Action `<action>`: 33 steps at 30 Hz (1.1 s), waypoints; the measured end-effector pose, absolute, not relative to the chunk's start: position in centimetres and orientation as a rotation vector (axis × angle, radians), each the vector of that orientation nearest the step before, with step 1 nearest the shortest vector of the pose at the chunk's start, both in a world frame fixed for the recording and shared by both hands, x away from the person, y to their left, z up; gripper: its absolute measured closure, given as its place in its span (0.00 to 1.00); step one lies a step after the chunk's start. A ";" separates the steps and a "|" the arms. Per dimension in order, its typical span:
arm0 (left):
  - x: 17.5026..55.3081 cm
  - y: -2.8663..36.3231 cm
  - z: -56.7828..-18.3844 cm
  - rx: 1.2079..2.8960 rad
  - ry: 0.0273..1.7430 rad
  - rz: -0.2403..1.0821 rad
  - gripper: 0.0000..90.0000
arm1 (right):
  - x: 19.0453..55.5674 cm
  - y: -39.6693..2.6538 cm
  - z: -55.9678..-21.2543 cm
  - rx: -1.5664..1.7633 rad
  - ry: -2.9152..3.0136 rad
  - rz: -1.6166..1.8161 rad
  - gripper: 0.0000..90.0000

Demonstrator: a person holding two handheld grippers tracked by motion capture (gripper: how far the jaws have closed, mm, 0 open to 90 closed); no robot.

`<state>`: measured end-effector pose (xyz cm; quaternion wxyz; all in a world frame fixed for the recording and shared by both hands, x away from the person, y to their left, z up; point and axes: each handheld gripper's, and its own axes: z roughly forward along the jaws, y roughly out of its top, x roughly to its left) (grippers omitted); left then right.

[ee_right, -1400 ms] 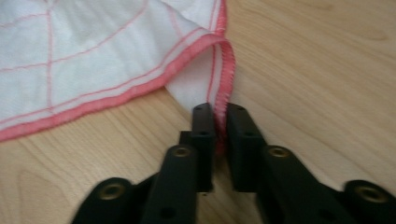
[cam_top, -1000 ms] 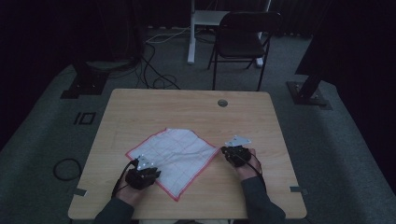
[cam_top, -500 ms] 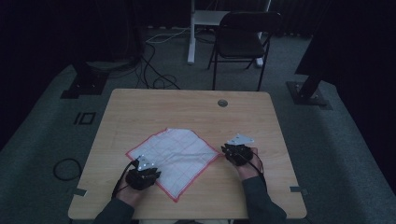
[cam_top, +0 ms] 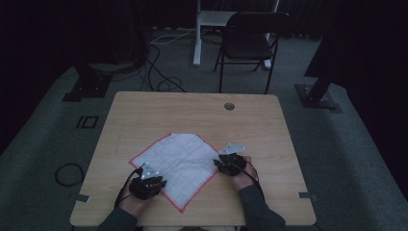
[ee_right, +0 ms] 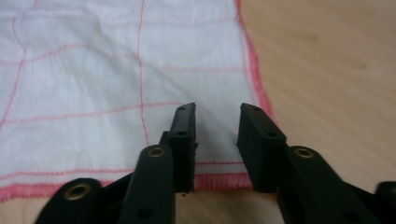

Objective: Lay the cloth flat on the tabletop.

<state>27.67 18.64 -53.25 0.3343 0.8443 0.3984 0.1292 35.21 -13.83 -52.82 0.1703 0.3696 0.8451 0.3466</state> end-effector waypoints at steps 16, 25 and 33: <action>31.0 18.8 -51.7 2.171 1.090 0.449 0.75 | 34.4 -15.7 -53.7 1.089 2.417 0.957 0.68; 33.1 20.3 -52.9 2.160 1.206 0.501 0.72 | 35.1 -16.8 -53.6 1.115 2.394 0.925 0.67; 32.8 20.6 -53.3 2.131 1.229 0.484 0.75 | 35.7 -17.5 -53.7 1.133 2.369 0.925 0.67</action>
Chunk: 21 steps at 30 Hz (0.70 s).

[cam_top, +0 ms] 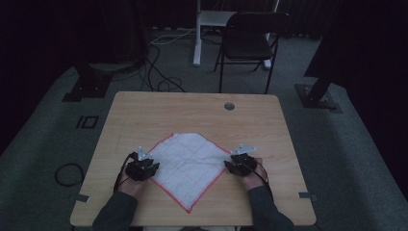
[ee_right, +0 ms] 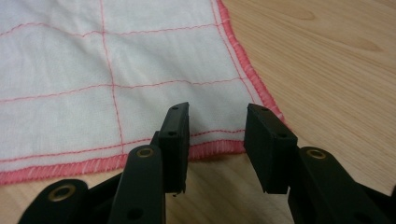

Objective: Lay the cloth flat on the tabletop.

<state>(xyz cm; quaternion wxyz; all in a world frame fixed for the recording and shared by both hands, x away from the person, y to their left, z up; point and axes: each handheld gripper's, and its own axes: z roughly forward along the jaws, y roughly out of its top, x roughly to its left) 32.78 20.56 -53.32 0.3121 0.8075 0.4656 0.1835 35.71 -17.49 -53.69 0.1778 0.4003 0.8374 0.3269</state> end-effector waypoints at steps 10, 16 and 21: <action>30.5 19.9 -53.5 2.111 1.202 0.421 0.76 | 36.7 -17.9 -53.5 1.167 2.338 0.871 0.68; 29.1 19.0 -53.4 2.118 1.185 0.380 0.75 | 36.4 -17.3 -53.3 1.173 2.310 0.831 0.69; 28.5 18.3 -53.3 2.134 1.148 0.310 0.75 | 35.0 -15.9 -52.8 1.127 2.334 0.913 0.67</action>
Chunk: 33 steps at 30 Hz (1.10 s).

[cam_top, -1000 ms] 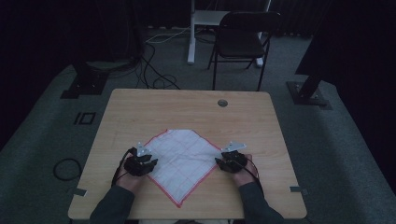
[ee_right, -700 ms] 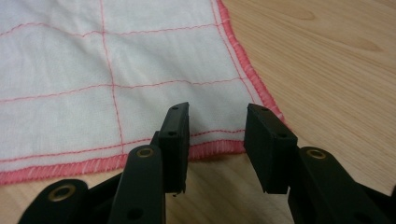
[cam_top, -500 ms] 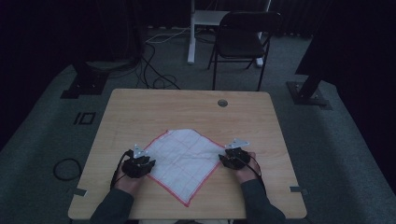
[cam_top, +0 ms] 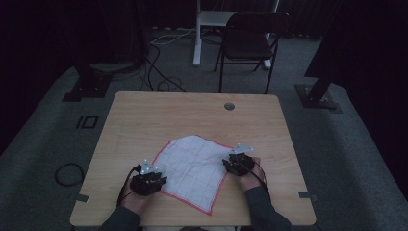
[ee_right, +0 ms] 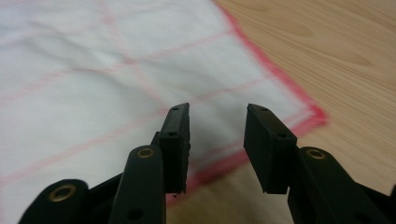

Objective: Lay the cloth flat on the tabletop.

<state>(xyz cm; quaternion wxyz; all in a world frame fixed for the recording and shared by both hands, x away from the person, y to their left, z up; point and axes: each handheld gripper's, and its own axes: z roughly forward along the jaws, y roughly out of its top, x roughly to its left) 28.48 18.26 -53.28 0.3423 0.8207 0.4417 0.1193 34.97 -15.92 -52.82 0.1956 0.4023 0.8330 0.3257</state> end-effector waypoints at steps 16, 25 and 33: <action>35.6 17.4 -50.5 2.013 1.140 0.387 0.63 | 33.0 -14.2 -53.6 1.071 2.427 0.945 0.64; 40.9 17.4 -50.7 1.987 1.246 0.433 0.56 | 33.0 -14.4 -53.7 1.075 2.427 0.959 0.64; 43.5 16.9 -51.9 1.973 1.320 0.340 0.53 | 33.0 -14.5 -53.8 1.068 2.426 0.963 0.64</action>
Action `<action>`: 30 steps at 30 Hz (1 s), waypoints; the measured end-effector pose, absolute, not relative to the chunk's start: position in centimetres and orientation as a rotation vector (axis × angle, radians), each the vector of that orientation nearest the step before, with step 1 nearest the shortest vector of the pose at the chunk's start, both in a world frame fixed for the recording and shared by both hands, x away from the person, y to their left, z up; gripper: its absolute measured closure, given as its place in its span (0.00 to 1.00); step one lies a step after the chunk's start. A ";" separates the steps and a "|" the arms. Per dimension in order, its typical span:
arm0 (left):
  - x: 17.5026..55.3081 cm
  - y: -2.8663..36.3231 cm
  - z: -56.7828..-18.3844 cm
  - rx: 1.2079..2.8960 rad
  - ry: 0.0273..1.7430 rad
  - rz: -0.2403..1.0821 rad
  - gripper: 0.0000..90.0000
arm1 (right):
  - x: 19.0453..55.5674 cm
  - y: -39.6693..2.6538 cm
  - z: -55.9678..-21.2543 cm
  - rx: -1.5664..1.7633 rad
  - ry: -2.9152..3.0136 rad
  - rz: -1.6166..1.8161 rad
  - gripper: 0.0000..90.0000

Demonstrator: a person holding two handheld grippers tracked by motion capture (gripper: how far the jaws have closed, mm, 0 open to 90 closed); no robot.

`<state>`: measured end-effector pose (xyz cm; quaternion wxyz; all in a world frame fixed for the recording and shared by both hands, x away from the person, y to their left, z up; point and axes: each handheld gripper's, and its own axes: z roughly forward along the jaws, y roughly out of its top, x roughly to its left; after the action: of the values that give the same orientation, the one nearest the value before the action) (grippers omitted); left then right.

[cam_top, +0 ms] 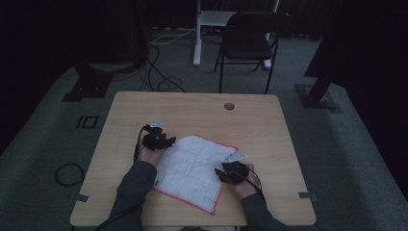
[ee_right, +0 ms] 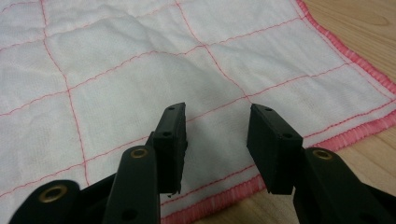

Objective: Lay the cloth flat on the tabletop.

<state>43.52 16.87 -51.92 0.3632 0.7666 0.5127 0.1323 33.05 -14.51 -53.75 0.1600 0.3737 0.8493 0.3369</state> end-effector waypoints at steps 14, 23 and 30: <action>43.2 16.2 -53.0 2.001 1.348 0.280 0.84 | 33.3 -15.1 -53.7 1.056 2.433 0.943 0.63; 40.2 15.3 -51.3 1.969 1.205 0.289 0.95 | 33.7 -16.5 -53.7 1.093 2.398 0.927 0.63; 36.0 12.2 -50.9 2.052 1.001 0.311 0.95 | 33.9 -17.3 -53.7 1.122 2.376 0.925 0.63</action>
<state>35.98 12.18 -50.92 0.4065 0.8137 0.3968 0.1232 33.94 -17.35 -53.72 0.1770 0.3966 0.8394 0.3267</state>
